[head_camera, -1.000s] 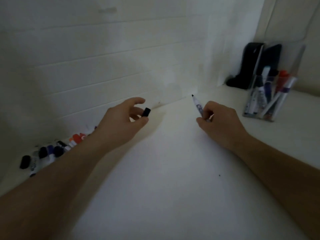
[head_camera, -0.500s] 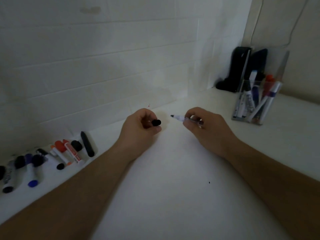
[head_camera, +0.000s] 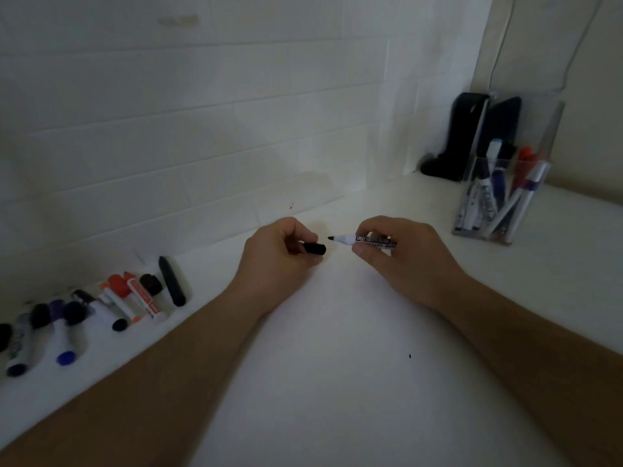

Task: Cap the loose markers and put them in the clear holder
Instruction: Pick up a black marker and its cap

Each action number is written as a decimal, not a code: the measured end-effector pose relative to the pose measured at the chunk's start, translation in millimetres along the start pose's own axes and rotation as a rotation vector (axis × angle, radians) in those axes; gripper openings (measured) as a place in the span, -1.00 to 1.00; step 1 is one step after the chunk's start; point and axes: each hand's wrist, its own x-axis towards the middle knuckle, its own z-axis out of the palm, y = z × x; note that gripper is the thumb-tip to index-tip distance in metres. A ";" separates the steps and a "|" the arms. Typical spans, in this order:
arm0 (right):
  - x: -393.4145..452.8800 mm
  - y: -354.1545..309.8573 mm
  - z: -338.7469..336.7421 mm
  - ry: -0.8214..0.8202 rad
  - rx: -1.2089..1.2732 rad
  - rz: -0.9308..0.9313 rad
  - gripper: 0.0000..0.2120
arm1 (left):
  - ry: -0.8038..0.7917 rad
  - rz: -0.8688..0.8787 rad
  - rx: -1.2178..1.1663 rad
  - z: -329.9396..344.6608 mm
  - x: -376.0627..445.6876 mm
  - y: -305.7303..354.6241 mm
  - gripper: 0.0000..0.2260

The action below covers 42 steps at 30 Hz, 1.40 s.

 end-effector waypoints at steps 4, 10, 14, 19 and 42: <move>-1.5 -1.2 0.6 -0.020 -0.023 -0.030 -0.90 | 0.012 -0.028 0.004 1.5 -0.1 0.4 -0.81; 0.8 1.3 -0.2 0.022 -0.010 0.017 -0.90 | 0.056 -0.038 0.013 1.9 -0.4 1.1 -0.80; 0.0 1.5 -0.6 0.009 -0.029 -0.013 -0.87 | 0.025 0.018 0.028 1.5 0.0 0.5 -0.85; 1.8 7.4 5.4 -0.026 -0.119 -0.043 -0.87 | -0.027 0.079 0.044 0.6 -1.1 0.0 -0.86; -1.0 -4.5 2.7 -0.004 -0.153 -0.177 -0.68 | -0.070 0.293 0.377 13.4 -13.9 14.7 -0.67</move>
